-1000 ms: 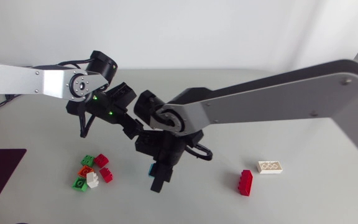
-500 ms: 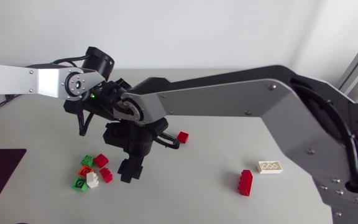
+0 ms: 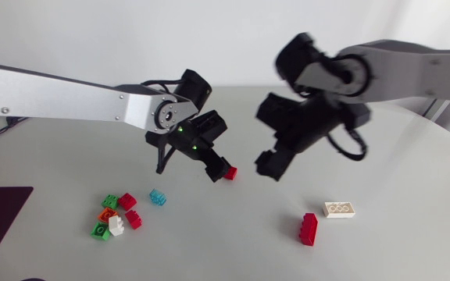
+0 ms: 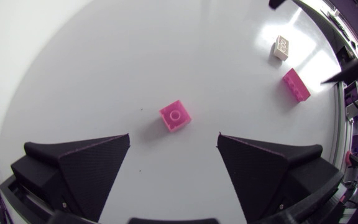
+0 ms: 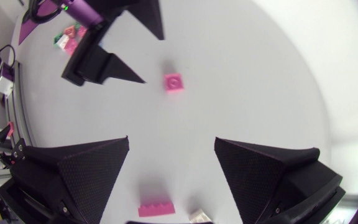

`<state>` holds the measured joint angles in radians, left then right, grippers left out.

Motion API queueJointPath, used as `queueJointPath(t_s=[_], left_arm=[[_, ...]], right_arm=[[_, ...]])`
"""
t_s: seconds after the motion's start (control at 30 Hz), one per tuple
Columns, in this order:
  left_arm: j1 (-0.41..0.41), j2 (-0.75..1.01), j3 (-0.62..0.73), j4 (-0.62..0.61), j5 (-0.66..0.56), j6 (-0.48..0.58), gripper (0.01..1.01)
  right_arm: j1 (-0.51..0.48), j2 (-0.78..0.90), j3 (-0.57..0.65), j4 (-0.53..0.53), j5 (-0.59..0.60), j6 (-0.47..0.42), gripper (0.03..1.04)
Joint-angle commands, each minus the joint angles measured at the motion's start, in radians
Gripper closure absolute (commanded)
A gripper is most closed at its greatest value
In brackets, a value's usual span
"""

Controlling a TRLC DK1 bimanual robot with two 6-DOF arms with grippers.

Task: Sort duplo bricks by size, large to the right and small to the left

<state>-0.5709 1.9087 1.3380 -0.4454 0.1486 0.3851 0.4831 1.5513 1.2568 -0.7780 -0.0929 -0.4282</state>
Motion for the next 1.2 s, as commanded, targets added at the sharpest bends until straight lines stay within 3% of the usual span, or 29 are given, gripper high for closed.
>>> queueJointPath(t_s=[0.0, 0.17, 0.37, 0.87, 1.17], left_arm=[[-0.014, 0.059, 0.073, -0.022, -0.009, -0.046, 0.044], [-0.046, 0.110, 0.105, -0.050, -0.009, -0.057, 0.044], [-0.053, 0.224, 0.213, -0.104, -0.015, -0.084, 0.044], [-0.015, 0.371, 0.403, -0.176, -0.018, -0.129, 0.057], [0.009, 0.447, 0.584, -0.437, -0.035, -0.170, 0.105]], right_arm=[[-0.098, -0.074, -0.109, -0.009, -0.004, -0.021, 0.06], [-0.253, -0.160, -0.209, -0.007, -0.051, -0.055, 0.06], [-0.327, -0.232, -0.275, -0.009, -0.096, -0.069, 0.06], [-0.347, -0.324, -0.335, -0.020, -0.120, -0.063, 0.06], [-0.351, -0.366, -0.336, -0.035, -0.125, -0.064, 0.06]])
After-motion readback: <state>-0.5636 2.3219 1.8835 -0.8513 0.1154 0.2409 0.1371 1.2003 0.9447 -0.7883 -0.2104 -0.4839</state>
